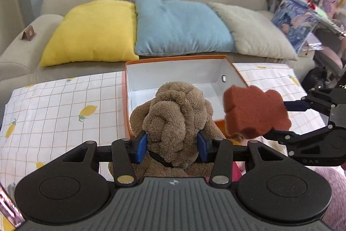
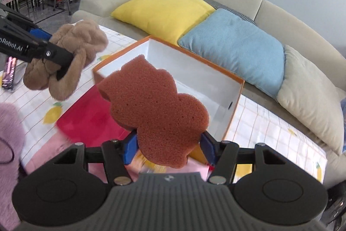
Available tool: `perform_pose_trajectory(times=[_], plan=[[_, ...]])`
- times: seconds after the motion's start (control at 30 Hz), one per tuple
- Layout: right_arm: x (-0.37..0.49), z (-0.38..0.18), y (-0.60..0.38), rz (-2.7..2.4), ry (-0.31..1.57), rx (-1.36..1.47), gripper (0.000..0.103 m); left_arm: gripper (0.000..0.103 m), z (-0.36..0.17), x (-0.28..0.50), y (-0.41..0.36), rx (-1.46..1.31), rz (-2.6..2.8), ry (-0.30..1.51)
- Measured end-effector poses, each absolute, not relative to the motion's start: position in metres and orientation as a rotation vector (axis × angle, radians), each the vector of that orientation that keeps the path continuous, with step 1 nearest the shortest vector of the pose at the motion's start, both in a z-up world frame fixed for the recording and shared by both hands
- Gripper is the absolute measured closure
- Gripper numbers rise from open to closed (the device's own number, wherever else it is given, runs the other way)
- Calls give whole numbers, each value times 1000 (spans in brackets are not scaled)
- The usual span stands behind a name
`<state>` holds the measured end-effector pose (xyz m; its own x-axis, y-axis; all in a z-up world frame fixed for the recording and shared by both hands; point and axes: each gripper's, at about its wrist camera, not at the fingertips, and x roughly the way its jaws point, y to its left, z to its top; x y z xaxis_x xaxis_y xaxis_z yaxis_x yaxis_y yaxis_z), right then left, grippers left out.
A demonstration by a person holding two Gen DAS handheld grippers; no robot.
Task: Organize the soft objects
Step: 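Carry plush and sponge into the orange box and open both grippers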
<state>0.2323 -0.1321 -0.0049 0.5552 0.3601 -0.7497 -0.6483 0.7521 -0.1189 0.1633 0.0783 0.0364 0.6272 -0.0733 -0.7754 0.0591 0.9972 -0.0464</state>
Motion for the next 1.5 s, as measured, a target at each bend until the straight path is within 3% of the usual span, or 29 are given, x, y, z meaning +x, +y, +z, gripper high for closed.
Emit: perform_pose_trajectory(times=[0.4, 0.93, 1.03, 1.27, 1.37, 1.5], plan=[[341, -54, -74, 652, 1018, -548, 41, 49, -24, 267, 83, 31, -93, 1127], [387, -100, -58, 679, 1266, -461, 37, 49, -76, 316, 65, 169, -74, 1173], [390, -102, -58, 677, 1288, -446, 36, 45, -84, 318, 65, 163, -72, 1202], [386, -99, -61, 658, 1278, -440, 33, 31, -74, 309, 71, 142, -87, 1181], [385, -96, -65, 641, 1268, -419, 27, 31, -61, 302, 73, 130, -85, 1154], [375, -82, -69, 634, 1225, -410, 27, 35, -36, 285, 73, 126, -92, 1113]])
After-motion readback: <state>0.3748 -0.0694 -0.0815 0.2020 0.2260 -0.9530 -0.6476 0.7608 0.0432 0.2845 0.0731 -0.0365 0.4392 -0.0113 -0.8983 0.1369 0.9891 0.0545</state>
